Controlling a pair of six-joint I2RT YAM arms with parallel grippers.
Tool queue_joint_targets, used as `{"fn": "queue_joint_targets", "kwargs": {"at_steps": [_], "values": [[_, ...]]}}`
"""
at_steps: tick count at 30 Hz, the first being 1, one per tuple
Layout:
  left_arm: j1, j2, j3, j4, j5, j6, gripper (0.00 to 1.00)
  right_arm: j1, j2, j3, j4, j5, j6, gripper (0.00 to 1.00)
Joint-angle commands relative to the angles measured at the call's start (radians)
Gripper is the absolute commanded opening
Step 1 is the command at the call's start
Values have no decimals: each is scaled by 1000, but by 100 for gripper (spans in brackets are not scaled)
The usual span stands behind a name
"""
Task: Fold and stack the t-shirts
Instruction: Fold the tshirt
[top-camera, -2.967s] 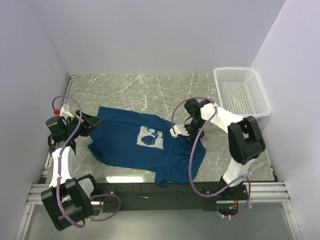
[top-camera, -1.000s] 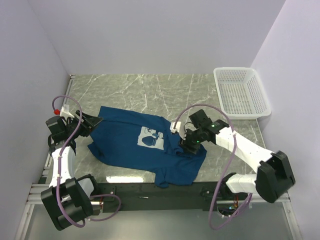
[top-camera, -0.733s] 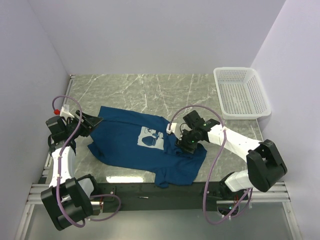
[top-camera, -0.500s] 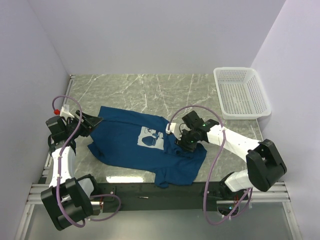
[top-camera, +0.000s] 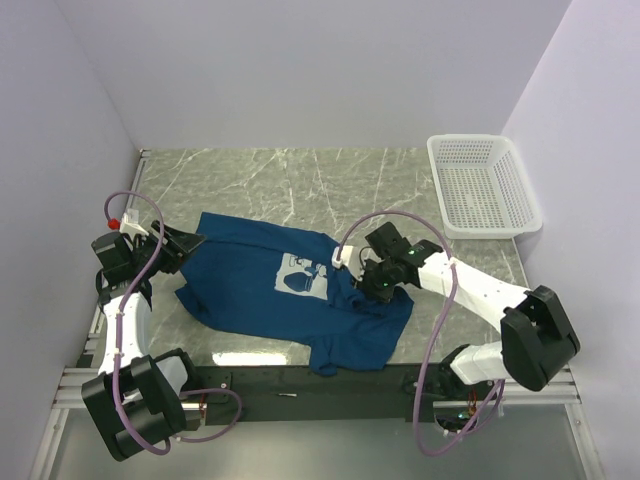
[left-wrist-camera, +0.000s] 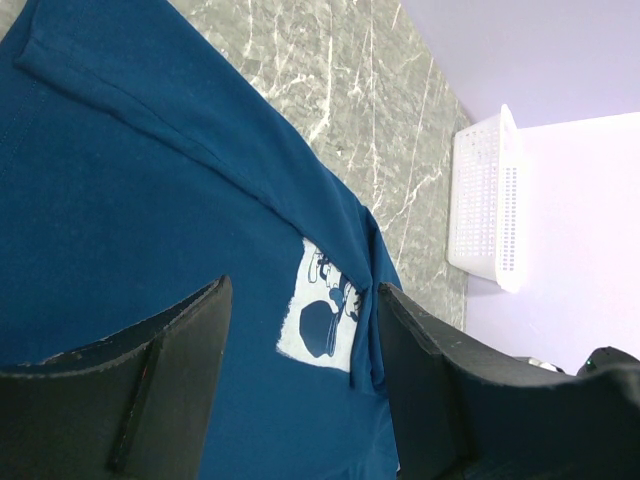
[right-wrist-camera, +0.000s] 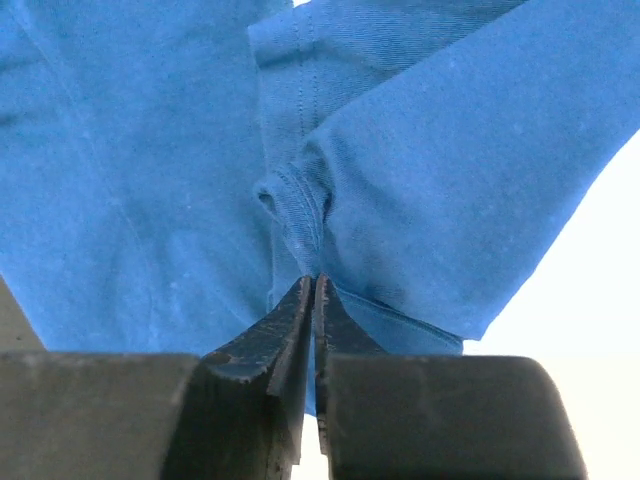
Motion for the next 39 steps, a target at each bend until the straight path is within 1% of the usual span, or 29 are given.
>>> {"fn": "queue_joint_targets", "kwargs": {"at_steps": [1, 3, 5, 9, 12, 16, 24, 31, 39], "values": [[-4, -1, -8, 39, 15, 3, 66, 6, -44, 14, 33, 38, 31, 6], [-4, 0, -8, 38, 15, 5, 65, -9, -66, 10, 76, 104, 42, 0], [-4, 2, -8, 39, 17, 3, 66, -40, -77, 13, 104, 130, 46, 0], [-4, 0, -8, 41, 17, 3, 65, -174, -80, 41, 154, 190, 34, 0], [-4, 0, -9, 42, 18, 3, 66, -234, -60, 55, 200, 218, 11, 0], [-4, 0, -8, 39, 17, 3, 66, -293, -6, 90, 246, 238, 20, 0], [-4, 5, -6, 39, 18, 3, 66, -363, 98, 150, 352, 320, 62, 0], [-4, 3, -8, 41, 18, 3, 66, -417, 183, 199, 381, 402, 88, 0], [-3, 8, -9, 41, 18, 3, 66, -460, 262, 213, 414, 492, 120, 0]]}}
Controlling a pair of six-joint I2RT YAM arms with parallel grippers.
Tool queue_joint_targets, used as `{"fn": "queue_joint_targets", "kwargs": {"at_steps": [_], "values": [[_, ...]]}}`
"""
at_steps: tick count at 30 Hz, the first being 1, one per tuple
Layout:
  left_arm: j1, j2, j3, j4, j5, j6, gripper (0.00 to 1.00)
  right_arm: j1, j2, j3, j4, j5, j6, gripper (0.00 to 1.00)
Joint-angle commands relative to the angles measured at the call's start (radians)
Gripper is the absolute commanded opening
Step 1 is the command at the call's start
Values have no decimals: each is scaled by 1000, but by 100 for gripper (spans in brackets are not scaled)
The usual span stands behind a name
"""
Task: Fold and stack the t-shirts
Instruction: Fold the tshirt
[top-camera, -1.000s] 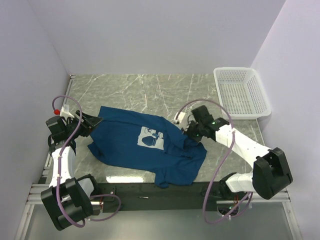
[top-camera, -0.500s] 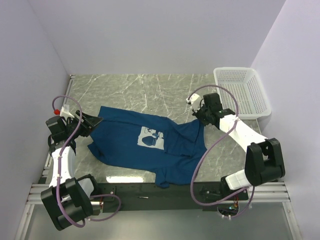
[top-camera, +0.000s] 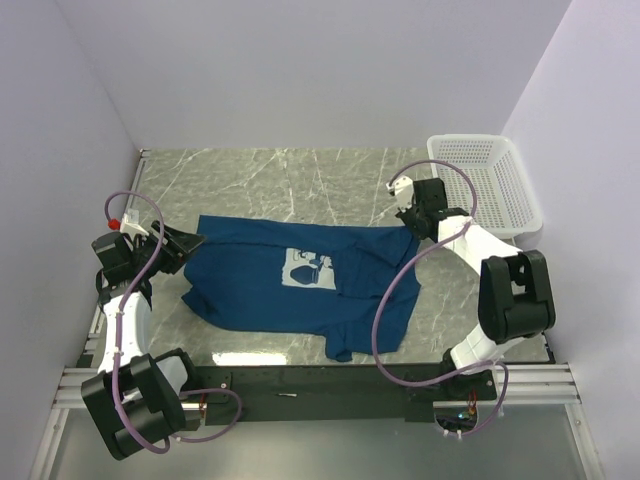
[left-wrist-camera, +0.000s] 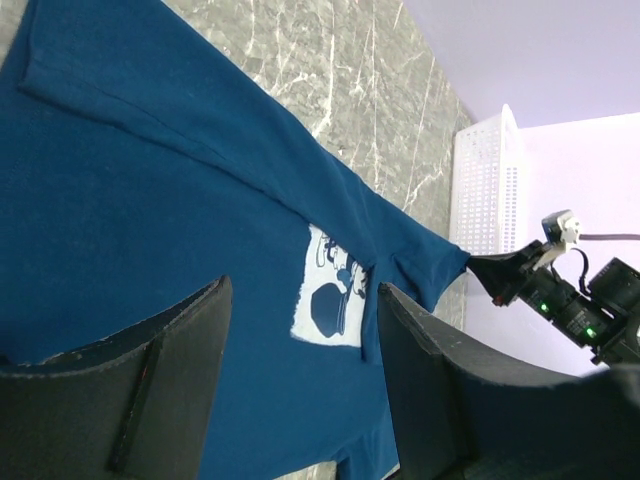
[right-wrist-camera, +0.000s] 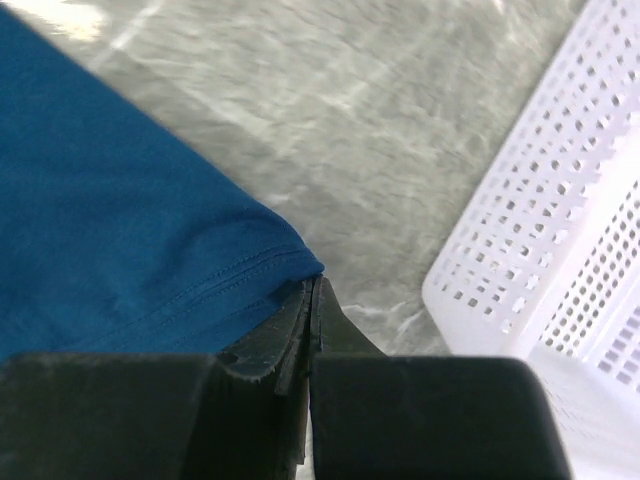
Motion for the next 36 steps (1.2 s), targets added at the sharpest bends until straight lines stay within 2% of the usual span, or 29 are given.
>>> {"fn": "queue_joint_targets", "kwargs": {"at_steps": [1, 10, 13, 14, 15, 18, 22, 23, 26, 31, 34, 36], "values": [[-3, 1, -8, 42, 20, 2, 65, -30, 32, 48, 61, 78, 31, 0], [-3, 4, -8, 42, 18, 5, 65, -59, 121, 83, 62, 141, 79, 0], [-3, 6, -8, 42, 20, 3, 65, -61, 147, 112, 52, 161, 97, 12], [-1, 7, -8, 42, 18, 2, 66, -59, 143, 122, 41, 155, 99, 24], [-3, 6, -8, 42, 18, 1, 66, -59, 135, 128, 38, 151, 99, 30], [-1, 9, -8, 44, 18, 1, 65, -52, 100, 169, -5, 111, 97, 40], [-3, 9, -6, 41, 17, 5, 65, -46, 60, 240, -106, -7, 81, 41], [-3, 9, -6, 39, 15, 3, 66, -46, 51, 255, -175, -129, 64, 41], [-3, 9, -6, 39, 15, 1, 66, -47, 52, 292, -279, -327, -4, 41], [-1, 12, -3, 35, 14, 6, 65, -50, 104, 265, -295, -299, 22, 37], [-3, 17, -5, 39, 20, 3, 65, -52, 82, 195, -258, -259, -31, 36], [-3, 18, -6, 45, 24, -2, 65, -64, 86, 197, -303, -270, -99, 37]]}}
